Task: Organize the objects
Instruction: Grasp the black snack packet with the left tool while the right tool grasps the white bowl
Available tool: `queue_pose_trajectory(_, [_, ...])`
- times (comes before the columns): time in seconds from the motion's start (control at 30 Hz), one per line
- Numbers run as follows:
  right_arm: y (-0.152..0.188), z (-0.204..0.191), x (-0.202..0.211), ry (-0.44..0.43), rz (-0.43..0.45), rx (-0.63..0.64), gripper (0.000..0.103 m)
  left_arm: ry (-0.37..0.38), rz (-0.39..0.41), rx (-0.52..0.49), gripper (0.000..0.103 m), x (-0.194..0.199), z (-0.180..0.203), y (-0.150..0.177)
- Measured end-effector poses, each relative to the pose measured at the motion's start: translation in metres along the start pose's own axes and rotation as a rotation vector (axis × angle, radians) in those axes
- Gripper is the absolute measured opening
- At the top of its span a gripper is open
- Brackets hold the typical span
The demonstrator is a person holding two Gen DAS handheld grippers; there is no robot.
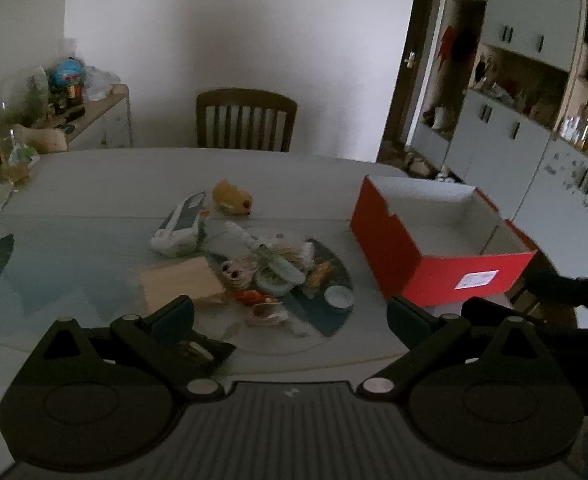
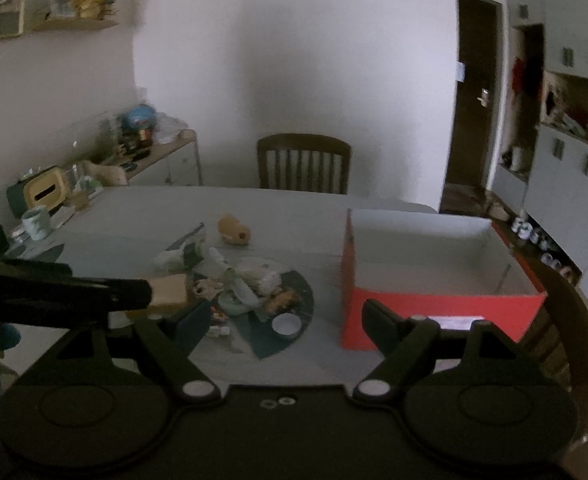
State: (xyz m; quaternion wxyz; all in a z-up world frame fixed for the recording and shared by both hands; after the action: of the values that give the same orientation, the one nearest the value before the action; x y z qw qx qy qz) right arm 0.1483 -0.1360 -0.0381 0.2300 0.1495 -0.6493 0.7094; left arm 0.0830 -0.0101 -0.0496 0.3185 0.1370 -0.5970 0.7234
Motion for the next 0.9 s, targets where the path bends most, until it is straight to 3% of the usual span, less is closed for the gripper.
queue_pose_trajectory(0.2, [-0.003, -0.014, -0.025, -0.042, -0.046, 0.006, 0.083, 0.004, -0.036, 0.021, 0.103, -0.02, -0.021, -0.004])
queue_pose_trajectory(0.4, [0.0, -0.021, -0.065, -0.015, -0.099, 0.031, 0.083, -0.033, -0.08, -0.023, 0.103, -0.047, -0.051, 0.002])
queue_pose_trajectory(0.63, [0.02, -0.03, -0.107, 0.022, -0.158, 0.086, 0.083, -0.064, -0.173, -0.088, 0.103, -0.079, -0.095, 0.037])
queue_pose_trajectory(0.9, [0.037, -0.036, -0.158, 0.058, -0.262, 0.068, 0.082, -0.042, -0.275, -0.096, 0.102, -0.109, -0.121, 0.067])
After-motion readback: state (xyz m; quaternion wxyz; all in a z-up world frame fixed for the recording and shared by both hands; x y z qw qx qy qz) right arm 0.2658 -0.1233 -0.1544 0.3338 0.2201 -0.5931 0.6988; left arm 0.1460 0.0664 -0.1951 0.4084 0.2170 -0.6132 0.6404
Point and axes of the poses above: each gripper's, at about its wrist camera, not at the fingertips, and x roughly against the way its jaws point, z to its right, y to its underside, the point moved 8 cm from there along -x, roughly the way its jaws point, and after that the axes turned 13 degrees about y, right-handed, at the moved point
